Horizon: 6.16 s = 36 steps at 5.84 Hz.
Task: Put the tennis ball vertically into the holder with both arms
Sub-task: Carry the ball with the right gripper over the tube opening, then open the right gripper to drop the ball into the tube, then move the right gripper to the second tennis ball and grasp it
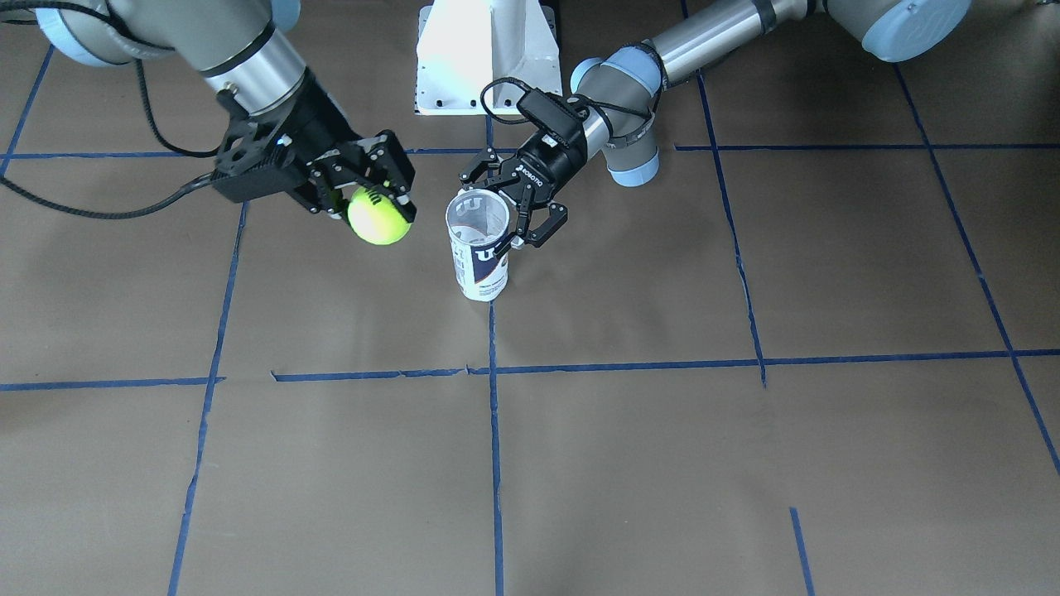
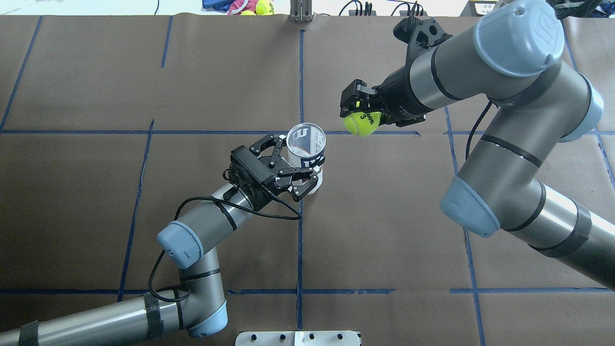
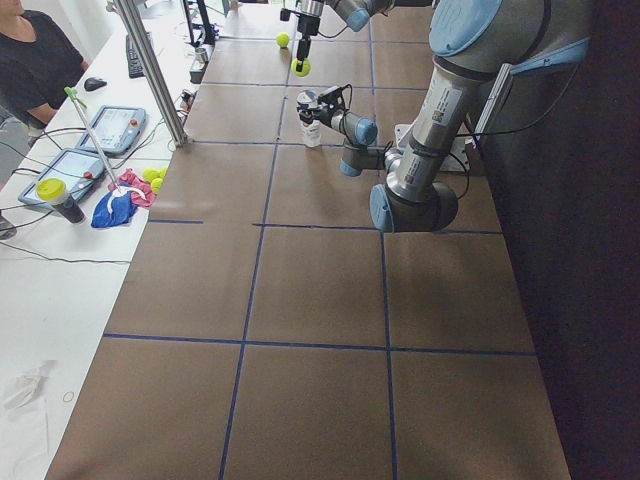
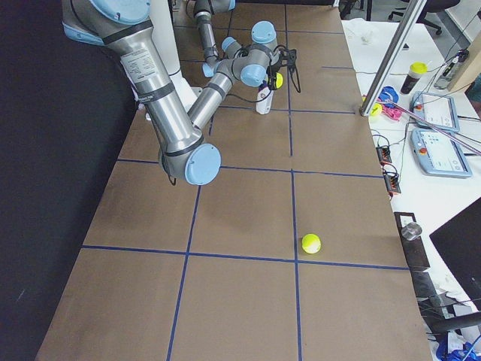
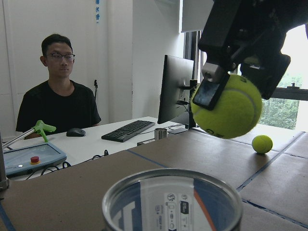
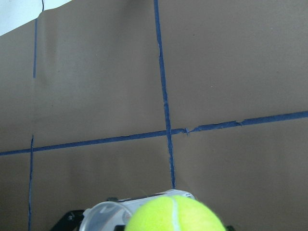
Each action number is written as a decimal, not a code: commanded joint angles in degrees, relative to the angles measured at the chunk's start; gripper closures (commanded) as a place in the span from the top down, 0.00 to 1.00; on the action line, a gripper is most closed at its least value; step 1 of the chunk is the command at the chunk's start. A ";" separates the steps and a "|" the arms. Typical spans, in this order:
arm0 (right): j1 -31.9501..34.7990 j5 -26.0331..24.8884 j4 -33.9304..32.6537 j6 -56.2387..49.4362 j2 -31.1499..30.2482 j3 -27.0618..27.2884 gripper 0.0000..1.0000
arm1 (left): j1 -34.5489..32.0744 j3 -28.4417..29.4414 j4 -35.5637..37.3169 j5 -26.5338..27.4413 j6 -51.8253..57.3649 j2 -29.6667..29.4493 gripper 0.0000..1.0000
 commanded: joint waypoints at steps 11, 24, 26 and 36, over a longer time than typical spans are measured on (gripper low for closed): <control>-6.66 -8.65 -6.96 2.72 9.61 -3.84 0.99 | 0.58 0.74 -0.03 0.00 -0.11 -0.32 0.87; 30.50 -1.62 -0.16 -68.88 -14.65 -35.24 0.99 | 0.58 0.48 -0.12 0.00 -0.38 -0.15 0.87; 30.43 -1.45 6.57 -72.40 -14.82 -41.26 0.99 | 0.58 0.39 -0.03 0.00 -0.38 -0.15 0.87; 26.04 -2.94 10.94 -78.67 -13.33 -48.20 0.88 | 0.58 0.39 0.06 0.00 -0.29 -0.15 0.87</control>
